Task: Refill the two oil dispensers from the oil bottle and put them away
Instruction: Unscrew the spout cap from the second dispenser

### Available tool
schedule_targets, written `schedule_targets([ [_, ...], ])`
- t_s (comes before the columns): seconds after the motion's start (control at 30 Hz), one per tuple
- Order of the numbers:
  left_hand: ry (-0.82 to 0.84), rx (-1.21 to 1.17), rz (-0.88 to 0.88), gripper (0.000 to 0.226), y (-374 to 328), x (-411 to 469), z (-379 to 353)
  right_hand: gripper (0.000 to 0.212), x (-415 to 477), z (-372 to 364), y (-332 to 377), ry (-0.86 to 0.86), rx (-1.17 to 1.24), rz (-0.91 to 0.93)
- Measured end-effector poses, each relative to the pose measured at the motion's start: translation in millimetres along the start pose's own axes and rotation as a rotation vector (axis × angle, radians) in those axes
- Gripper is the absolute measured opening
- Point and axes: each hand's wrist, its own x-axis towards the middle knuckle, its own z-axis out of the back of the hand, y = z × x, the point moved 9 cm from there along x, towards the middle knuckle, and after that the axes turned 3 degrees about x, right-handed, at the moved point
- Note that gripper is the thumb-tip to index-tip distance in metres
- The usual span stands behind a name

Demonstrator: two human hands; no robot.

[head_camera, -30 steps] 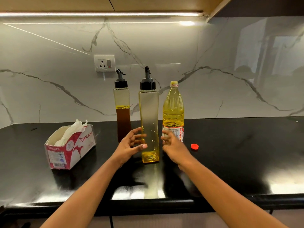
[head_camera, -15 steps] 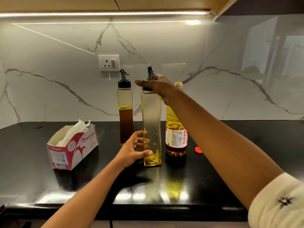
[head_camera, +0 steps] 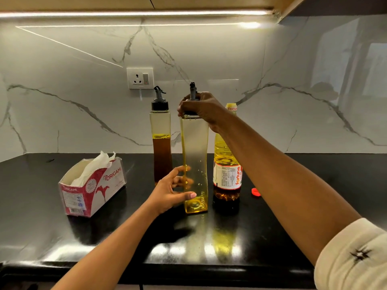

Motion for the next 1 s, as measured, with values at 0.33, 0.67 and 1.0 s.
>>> schedule_targets([
  [0.33,-0.008,-0.075,-0.008,0.083,1,2,1,0.009,3,-2,-1,0.040,0.032,0.047],
  [0.67,-0.016,-0.072,-0.023,0.077,0,3,2,0.006,5,-6,0,0.135,0.080,0.080],
  [1.0,0.071,-0.032,0.045,0.077,0,1,-10,0.006,0,-8,3,0.111,0.103,0.066],
])
